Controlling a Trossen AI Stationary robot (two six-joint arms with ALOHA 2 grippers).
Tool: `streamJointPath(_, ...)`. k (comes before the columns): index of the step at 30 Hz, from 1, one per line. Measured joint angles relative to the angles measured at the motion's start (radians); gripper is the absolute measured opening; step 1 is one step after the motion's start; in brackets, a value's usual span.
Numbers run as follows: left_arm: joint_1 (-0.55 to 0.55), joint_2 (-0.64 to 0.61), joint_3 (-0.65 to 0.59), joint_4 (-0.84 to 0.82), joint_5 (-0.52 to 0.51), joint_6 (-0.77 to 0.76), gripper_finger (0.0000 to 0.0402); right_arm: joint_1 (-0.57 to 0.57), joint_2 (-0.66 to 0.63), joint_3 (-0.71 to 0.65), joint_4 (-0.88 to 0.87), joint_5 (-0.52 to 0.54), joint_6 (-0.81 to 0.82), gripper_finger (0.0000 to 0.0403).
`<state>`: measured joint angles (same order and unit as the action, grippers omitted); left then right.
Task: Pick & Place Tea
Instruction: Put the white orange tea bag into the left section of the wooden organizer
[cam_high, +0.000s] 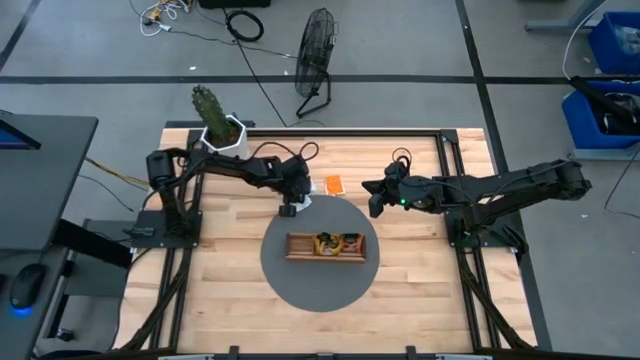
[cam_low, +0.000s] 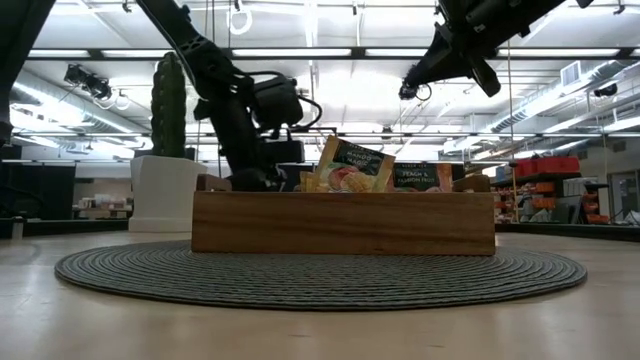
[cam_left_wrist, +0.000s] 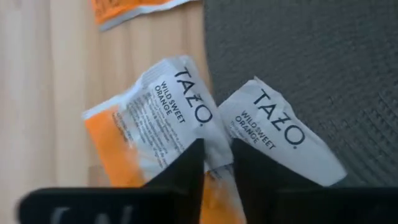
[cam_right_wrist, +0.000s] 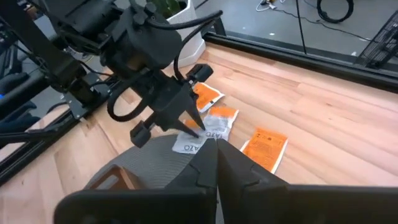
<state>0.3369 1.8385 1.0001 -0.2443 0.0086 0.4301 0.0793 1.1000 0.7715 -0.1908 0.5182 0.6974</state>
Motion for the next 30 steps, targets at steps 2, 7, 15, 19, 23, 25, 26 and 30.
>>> streamJointPath(2,0.001,0.002,0.027,-0.028,-0.013,-0.005,0.0052,0.0,0.0,0.0,-0.001,0.0,-0.003,0.0006)
streamJointPath(7,0.002,0.002,0.109,-0.103,-0.016,-0.008,0.0007,0.0,0.0,0.0,0.001,-0.002,-0.01,0.0006)
streamJointPath(15,0.003,0.001,0.221,-0.277,0.029,-0.032,0.0002,0.0,0.0,0.0,0.006,-0.006,-0.035,0.0006)
streamJointPath(19,0.003,-0.012,0.272,-0.348,0.1,-0.062,0.0002,0.0,0.0,0.0,0.007,-0.055,-0.097,0.0007)
streamJointPath(23,0.003,-0.042,0.329,-0.401,0.195,-0.108,0.0001,0.0,0.0,0.0,0.04,-0.115,-0.238,0.0011)
streamJointPath(25,0.003,-0.058,0.358,-0.426,0.261,-0.133,0.0001,0.003,0.0,0.0,0.064,-0.119,-0.291,0.002)
streamJointPath(26,0.003,-0.065,0.372,-0.437,0.293,-0.14,0.0001,0.003,0.0,0.0,0.078,-0.119,-0.315,0.0026)
streamJointPath(30,0.001,-0.089,0.426,-0.445,0.417,-0.201,0.0001,0.003,0.0,0.0,0.105,-0.119,-0.428,0.0064)
